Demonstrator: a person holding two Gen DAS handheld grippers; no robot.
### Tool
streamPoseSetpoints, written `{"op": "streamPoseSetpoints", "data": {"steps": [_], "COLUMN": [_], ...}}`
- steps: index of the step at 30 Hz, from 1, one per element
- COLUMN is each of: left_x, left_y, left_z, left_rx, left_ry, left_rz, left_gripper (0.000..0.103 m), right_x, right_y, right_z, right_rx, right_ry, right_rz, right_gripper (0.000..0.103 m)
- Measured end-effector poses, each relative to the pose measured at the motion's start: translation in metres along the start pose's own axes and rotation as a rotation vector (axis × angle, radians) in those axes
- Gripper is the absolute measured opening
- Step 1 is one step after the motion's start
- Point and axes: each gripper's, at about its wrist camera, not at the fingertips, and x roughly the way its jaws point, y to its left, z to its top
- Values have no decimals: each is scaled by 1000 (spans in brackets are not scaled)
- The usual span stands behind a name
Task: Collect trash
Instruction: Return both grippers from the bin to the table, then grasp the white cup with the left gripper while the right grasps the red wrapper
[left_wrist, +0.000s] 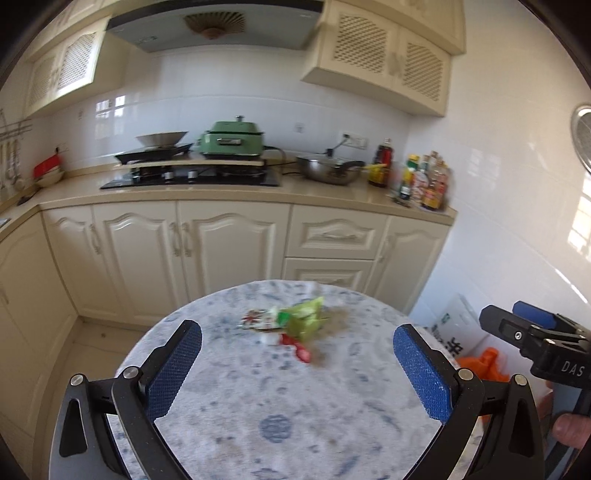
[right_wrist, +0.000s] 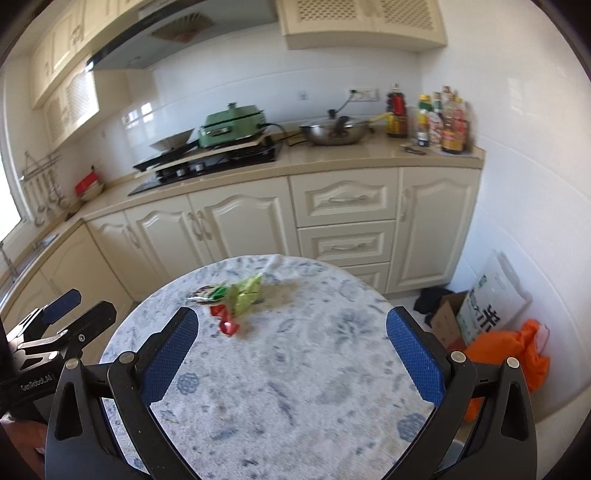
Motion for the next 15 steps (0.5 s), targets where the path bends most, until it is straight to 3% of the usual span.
{"op": "streamPoseSetpoints", "data": {"steps": [5, 15], "left_x": [16, 76], "left_y": [24, 57], "left_z": [-4, 1], "left_rx": [-35, -71], "left_ry": [28, 131], "left_rz": [46, 92], "left_gripper": [102, 102], "right_x": [32, 136], "right_y": [27, 60], "right_z": [4, -17], "right_rx": [-58, -142], "right_ry": [41, 222], "right_rz": [44, 96], "right_gripper": [103, 103]}}
